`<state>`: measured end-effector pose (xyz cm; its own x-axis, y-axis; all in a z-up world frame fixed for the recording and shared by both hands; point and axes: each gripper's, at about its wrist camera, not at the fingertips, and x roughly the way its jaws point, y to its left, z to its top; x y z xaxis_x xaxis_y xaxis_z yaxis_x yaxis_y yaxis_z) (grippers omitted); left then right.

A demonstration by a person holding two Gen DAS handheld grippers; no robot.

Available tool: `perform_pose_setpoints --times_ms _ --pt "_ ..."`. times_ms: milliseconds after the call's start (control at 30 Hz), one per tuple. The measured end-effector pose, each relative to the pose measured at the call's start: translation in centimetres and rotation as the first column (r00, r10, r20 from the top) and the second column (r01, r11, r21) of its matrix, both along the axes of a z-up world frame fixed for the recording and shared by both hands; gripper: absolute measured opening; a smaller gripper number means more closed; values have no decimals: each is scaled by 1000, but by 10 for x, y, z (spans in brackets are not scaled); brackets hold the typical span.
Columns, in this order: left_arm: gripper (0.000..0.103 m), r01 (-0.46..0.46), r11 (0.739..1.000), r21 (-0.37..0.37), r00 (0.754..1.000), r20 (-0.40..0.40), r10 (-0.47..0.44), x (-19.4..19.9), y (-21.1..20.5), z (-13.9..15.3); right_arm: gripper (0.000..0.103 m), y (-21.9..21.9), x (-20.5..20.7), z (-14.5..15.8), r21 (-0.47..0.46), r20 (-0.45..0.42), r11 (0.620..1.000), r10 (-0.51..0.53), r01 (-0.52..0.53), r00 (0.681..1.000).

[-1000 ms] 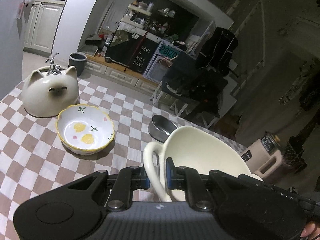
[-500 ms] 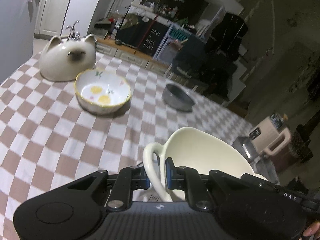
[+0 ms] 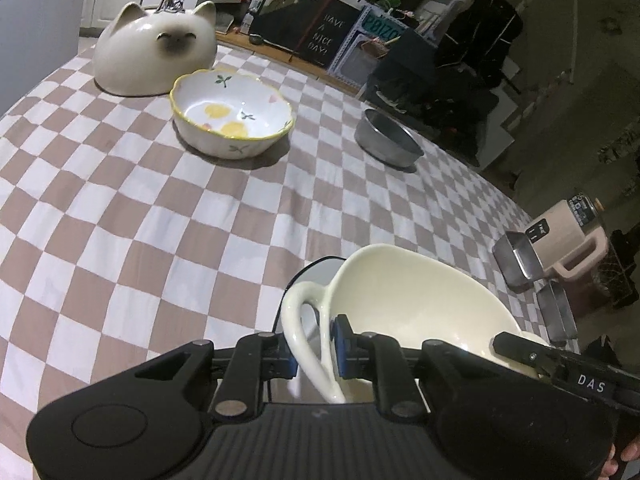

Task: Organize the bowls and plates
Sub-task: 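Lower the cream bowl onto the white plate with the left gripper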

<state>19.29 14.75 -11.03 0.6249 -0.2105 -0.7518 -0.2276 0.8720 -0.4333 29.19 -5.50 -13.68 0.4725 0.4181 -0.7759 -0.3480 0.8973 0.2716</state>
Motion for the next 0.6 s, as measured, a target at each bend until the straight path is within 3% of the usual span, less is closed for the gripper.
perform_pose_setpoints --times_ms 600 --pt "26 -18 999 -28 999 -39 17 11 11 -34 31 23 9 -6 -121 9 993 9 -8 1000"
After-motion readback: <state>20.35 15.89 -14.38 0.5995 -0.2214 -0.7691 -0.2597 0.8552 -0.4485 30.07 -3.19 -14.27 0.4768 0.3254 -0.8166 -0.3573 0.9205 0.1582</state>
